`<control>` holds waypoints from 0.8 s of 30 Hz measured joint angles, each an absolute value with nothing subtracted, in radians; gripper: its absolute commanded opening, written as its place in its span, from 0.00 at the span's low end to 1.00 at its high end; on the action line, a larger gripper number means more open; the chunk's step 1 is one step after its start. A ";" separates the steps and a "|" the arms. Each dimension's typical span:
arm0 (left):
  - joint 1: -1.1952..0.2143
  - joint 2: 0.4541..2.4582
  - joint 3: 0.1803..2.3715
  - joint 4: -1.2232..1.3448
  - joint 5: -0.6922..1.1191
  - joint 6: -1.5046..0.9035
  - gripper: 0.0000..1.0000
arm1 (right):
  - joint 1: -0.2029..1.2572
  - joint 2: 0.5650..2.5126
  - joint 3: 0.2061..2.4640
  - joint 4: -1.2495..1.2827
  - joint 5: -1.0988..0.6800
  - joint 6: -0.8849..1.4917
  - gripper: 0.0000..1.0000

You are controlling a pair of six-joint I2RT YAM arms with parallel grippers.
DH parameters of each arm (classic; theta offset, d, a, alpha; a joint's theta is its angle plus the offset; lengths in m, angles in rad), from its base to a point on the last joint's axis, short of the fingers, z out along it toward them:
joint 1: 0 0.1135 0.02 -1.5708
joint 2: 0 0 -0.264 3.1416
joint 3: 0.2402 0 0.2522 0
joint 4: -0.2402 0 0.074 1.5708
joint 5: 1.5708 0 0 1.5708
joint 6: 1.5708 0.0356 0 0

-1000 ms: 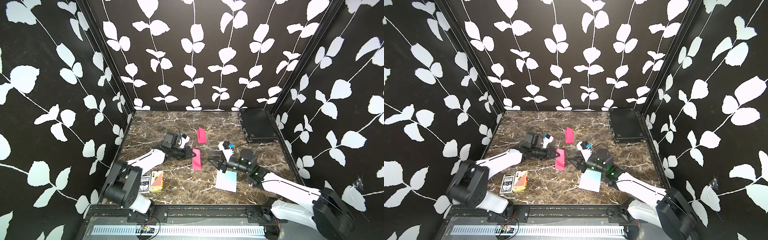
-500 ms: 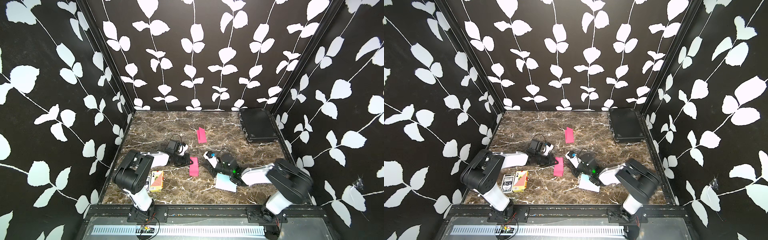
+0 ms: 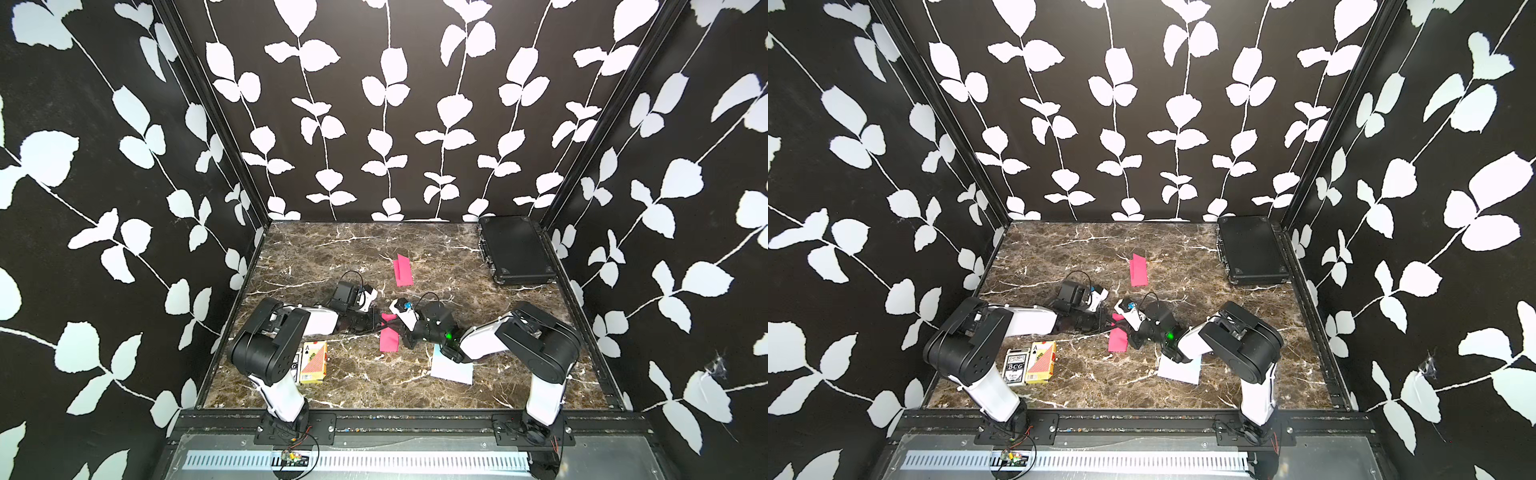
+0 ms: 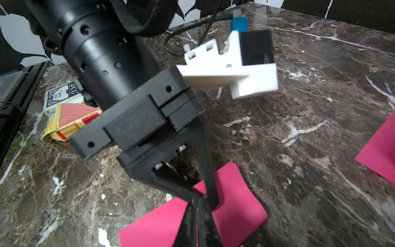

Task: Fold the square paper along the opposite sides
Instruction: Smooth out the paper at the center of the board.

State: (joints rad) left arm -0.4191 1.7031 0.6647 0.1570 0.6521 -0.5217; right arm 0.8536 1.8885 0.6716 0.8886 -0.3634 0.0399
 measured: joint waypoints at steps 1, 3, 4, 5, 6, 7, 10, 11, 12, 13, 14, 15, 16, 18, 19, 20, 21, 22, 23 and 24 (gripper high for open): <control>-0.417 1.703 0.665 0.157 0.653 -0.521 0.00 | 0.856 1.904 0.673 0.892 -0.363 0.040 0.07; -0.414 1.703 0.665 0.158 0.653 -0.521 0.00 | 0.861 1.937 0.673 0.892 -0.359 0.038 0.07; -0.412 1.704 0.665 0.158 0.654 -0.521 0.00 | 0.866 1.957 0.673 0.891 -0.355 0.037 0.07; -0.410 1.705 0.665 0.158 0.655 -0.520 0.00 | 0.870 1.972 0.669 0.901 -0.354 0.037 0.07; -0.406 1.705 0.665 0.158 0.659 -0.519 0.00 | 0.873 1.980 0.665 0.924 -0.352 0.037 0.07; -0.403 1.707 0.665 0.158 0.663 -0.519 0.00 | 0.875 1.981 0.662 0.933 -0.347 0.037 0.06; -0.395 1.711 0.665 0.159 0.675 -0.518 0.00 | 0.883 1.981 0.638 0.966 -0.331 0.037 0.06; -0.391 1.714 0.665 0.159 0.681 -0.518 0.00 | 0.886 1.979 0.630 0.974 -0.325 0.037 0.06; -0.387 1.716 0.665 0.160 0.688 -0.519 0.00 | 0.889 1.976 0.623 0.978 -0.319 0.037 0.05; -0.382 1.721 0.665 0.162 0.698 -0.519 0.00 | 0.893 1.973 0.614 0.984 -0.310 0.036 0.04; -0.377 1.724 0.665 0.165 0.707 -0.521 0.00 | 0.897 1.970 0.606 0.992 -0.301 0.037 0.03; -0.373 1.728 0.664 0.169 0.717 -0.523 0.00 | 0.902 1.968 0.599 0.999 -0.290 0.035 0.03; -0.369 1.731 0.664 0.171 0.725 -0.524 0.00 | 0.908 1.966 0.594 1.005 -0.280 0.034 0.02; -0.363 1.733 0.662 0.175 0.735 -0.527 0.00 | 0.920 1.964 0.588 1.010 -0.257 0.029 0.01; -0.361 1.734 0.662 0.175 0.737 -0.527 0.00 | 0.926 1.962 0.588 1.009 -0.244 0.026 0.01; -0.359 1.734 0.662 0.175 0.739 -0.527 0.00 | 0.932 1.961 0.586 1.008 -0.236 0.022 0.01; -0.357 1.734 0.662 0.175 0.740 -0.528 0.00 | 0.937 1.958 0.584 1.008 -0.227 0.020 0.01; -0.356 1.734 0.662 0.175 0.741 -0.529 0.00 | 0.942 1.956 0.581 1.008 -0.220 0.018 0.01; -0.355 1.735 0.662 0.175 0.743 -0.530 0.00 | 0.945 1.952 0.577 1.007 -0.216 0.016 0.01; -0.354 1.736 0.662 0.175 0.744 -0.530 0.00 | 0.947 1.948 0.573 1.005 -0.213 0.015 0.01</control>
